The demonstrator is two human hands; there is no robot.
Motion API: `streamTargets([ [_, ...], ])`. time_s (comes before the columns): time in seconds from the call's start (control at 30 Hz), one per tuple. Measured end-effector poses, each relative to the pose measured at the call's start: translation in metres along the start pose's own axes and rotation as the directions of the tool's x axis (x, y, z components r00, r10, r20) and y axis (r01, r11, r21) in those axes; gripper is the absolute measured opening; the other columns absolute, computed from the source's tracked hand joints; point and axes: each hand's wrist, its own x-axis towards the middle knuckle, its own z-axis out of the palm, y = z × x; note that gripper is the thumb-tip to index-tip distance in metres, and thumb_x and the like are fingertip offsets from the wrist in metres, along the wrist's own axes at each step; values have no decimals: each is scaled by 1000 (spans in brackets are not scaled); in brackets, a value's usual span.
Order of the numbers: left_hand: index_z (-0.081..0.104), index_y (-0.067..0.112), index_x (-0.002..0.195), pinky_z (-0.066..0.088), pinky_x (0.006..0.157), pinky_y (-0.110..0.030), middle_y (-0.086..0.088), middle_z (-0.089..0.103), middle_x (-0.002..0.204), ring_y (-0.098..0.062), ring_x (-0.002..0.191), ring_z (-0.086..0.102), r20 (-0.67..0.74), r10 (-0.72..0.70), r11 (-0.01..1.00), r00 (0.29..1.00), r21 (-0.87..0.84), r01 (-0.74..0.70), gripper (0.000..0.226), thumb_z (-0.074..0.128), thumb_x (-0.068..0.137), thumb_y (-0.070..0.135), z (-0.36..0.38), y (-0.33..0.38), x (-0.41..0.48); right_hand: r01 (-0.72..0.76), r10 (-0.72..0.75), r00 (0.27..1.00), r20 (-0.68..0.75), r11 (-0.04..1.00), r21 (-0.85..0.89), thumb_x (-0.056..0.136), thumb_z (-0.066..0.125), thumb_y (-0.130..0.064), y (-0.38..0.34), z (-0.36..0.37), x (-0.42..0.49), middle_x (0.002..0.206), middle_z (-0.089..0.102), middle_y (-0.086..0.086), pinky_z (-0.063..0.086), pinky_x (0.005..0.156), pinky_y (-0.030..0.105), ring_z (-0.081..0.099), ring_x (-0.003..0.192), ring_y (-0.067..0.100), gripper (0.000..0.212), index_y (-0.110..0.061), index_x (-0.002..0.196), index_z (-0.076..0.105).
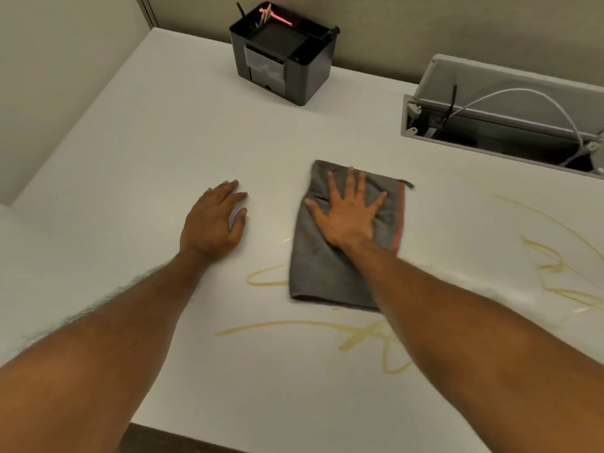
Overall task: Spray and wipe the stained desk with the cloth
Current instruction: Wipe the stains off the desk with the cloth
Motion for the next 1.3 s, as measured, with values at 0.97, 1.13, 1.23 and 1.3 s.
streamTargets([
  [0.97,55,17,135,15,121,-47,-4,43,152,-23,143,34,84,-19,1000,996,16,17,53,33,95,42,-7,1,1,415,-419,907,-50,907,-65,89,31,-78,44,39,-160,167,6,-3,12,111,73,-2,154,33,75,-45,155,15],
  [1.13,52,19,139,12,122,-46,-3,39,155,-21,147,29,99,-26,999,995,28,23,55,31,95,44,-4,-1,3,141,-143,989,-26,986,-90,85,22,-82,92,14,-128,168,5,-2,2,117,68,-4,154,29,85,-38,156,13],
  [1.23,50,21,140,10,122,-46,-1,37,156,-20,147,27,107,-22,999,994,33,18,53,33,95,45,-2,-3,5,0,-3,998,-60,999,-42,84,19,-82,65,8,-86,168,2,3,-2,120,62,-5,153,30,89,-31,158,11],
  [1.3,50,21,140,10,122,-47,-1,37,156,-20,147,27,111,-15,1000,994,25,12,52,33,96,44,-1,-4,6,0,0,998,-57,1000,6,84,19,-82,30,10,-68,167,1,4,-3,121,59,-5,153,30,91,-30,158,10],
])
